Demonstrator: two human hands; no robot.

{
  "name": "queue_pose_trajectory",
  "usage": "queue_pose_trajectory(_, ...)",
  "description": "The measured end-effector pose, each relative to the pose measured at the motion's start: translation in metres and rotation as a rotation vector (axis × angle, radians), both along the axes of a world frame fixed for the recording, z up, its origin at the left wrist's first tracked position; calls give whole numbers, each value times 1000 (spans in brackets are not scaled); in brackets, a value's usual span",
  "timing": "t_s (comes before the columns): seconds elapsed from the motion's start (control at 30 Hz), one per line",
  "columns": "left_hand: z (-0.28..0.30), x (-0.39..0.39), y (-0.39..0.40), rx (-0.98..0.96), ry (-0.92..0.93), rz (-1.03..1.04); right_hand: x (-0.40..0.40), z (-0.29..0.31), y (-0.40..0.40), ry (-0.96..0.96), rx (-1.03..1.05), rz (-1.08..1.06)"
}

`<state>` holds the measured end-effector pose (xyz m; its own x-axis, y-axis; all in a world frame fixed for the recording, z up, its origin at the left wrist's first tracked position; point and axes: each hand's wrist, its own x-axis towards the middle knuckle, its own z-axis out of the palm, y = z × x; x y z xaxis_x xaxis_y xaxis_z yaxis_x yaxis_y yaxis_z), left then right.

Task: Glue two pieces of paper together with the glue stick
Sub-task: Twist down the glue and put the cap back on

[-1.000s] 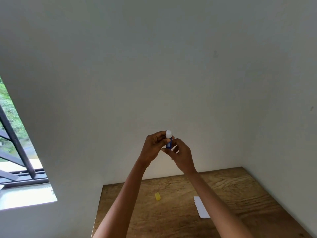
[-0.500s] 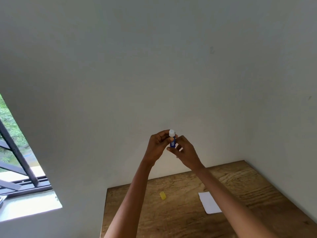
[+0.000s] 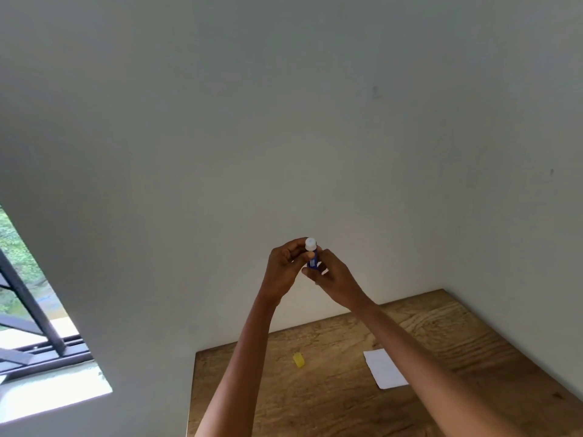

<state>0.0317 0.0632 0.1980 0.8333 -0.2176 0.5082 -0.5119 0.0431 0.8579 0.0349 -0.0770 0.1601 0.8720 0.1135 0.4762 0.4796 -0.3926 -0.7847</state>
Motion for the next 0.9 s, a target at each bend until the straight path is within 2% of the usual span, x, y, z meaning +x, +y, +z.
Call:
queue_pose_trajectory(0.1, 0, 3, 3, -4, -1, -9, 2, 2, -6, 21, 3, 85)
queue_pose_trajectory(0.3, -2, 0, -1, -21, 13, -12, 2, -3, -5, -130, -18, -194)
queue_pose_trajectory(0.4, -5, -1, -1, -11, 22, -17, 3, -9, -4, -72, 47, -94)
queue_pose_trajectory(0.5, -7, 0, 1, -5, 20, -8, 4, -13, -5, -24, 13, 60)
queue_pose_trajectory(0.57, -8, 2, 0, 1, 13, -13, 4, -15, -5, -72, -41, -21)
queue_pose_trajectory(0.63, -8, 2, -2, 4, 7, -12, 4, -16, -4, -159, -113, -209)
queue_pose_trajectory(0.73, -9, 2, -5, -15, 18, -9, 4, -18, 2, -181, -72, -332)
queue_pose_trajectory(0.83, -10, 5, -4, -13, 9, -2, 7, -18, 5, -96, 34, -153)
queue_pose_trajectory(0.9, -11, 7, -1, 0, 13, 8, 8, -19, 2, -34, 13, -11)
